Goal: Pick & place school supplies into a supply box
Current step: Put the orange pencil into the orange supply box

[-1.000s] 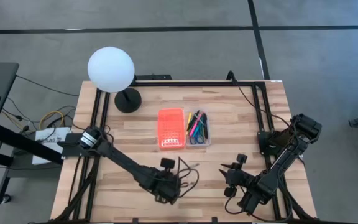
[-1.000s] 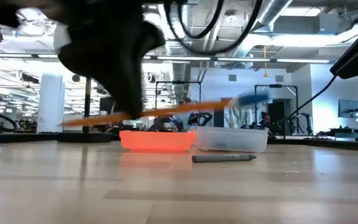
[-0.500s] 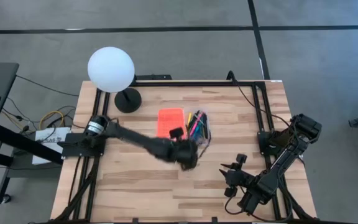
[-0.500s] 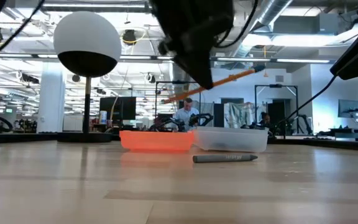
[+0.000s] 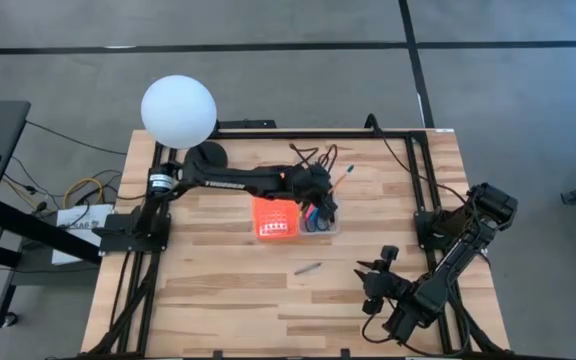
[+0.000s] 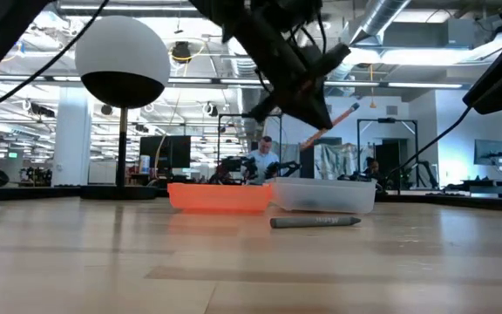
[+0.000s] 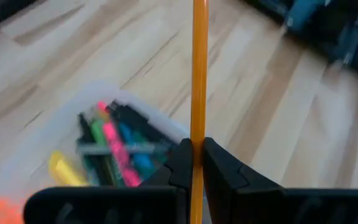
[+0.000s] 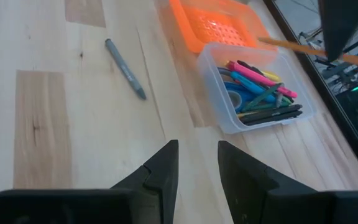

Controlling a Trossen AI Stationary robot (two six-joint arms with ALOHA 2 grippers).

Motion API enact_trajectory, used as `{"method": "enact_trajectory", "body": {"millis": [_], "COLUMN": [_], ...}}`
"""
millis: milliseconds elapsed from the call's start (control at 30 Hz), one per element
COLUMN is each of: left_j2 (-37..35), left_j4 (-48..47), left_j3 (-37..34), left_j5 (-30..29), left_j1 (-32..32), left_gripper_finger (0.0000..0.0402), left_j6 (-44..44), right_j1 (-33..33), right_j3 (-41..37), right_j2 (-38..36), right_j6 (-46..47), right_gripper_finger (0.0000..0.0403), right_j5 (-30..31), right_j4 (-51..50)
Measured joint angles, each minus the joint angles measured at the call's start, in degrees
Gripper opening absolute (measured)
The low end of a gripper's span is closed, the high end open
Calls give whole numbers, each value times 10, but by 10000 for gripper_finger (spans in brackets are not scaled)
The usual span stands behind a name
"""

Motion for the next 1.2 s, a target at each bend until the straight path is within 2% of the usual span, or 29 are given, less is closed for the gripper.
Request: {"method": "enact_trajectory", "body": {"millis": [267,633,833,1200], "left_j2": [43,51,51,51], "left_j4": [31,-43,-89,-92], "left_j3": [-1,-1,-1,-1], "left_j5": [31,29,4,-2], "left_j1": [18,16,14,12], "left_gripper_finger": [13,13,15,77], "left_j6": [-62,-64,-74,-64], "right_j1": [9,12,12,11], "right_j3": [0,0,0,0], "right_j2": [0,0,0,0], "right_j6": [4,7,7,6], "right_gripper_finger": [106,106,106,106], "right_j5": [0,0,0,0], "right_j4": [-9,-10,-8,-7]}}
